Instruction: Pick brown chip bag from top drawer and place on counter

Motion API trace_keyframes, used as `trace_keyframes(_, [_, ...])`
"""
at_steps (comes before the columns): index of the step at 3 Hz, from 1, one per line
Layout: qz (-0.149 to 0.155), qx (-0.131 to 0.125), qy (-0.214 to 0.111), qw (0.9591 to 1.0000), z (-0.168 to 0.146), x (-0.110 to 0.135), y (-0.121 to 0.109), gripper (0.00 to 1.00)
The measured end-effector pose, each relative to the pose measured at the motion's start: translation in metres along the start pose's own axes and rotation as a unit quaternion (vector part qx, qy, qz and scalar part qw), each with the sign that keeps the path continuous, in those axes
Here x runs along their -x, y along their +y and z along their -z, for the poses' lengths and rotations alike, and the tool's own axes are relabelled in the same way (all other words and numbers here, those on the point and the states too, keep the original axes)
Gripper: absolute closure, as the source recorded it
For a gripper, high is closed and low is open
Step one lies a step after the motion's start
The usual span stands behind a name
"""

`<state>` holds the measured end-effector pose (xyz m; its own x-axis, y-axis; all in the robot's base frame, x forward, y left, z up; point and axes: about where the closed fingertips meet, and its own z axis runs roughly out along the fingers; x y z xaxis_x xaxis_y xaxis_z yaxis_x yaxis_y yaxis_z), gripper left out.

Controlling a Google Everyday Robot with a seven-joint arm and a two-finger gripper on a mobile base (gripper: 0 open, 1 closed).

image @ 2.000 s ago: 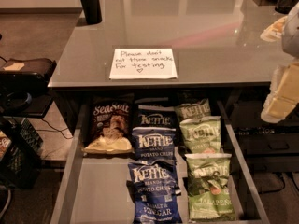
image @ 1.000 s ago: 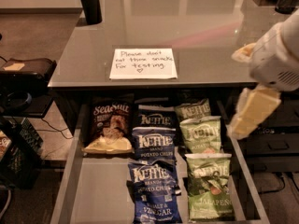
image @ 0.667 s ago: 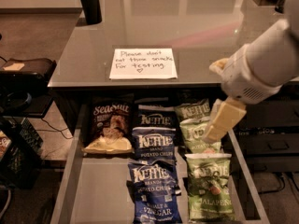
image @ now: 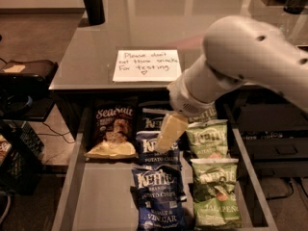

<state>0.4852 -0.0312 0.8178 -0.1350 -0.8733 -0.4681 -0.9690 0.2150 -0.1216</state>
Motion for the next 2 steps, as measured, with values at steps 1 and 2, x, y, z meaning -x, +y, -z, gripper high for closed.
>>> trace_keyframes(1, [0.000,0.003,0.000,1.0000,-0.0031,0.0032,0.0009,0.00])
trace_keyframes(2, [0.008,0.011,0.006,0.9999,-0.0119,0.0057,0.0079,0.00])
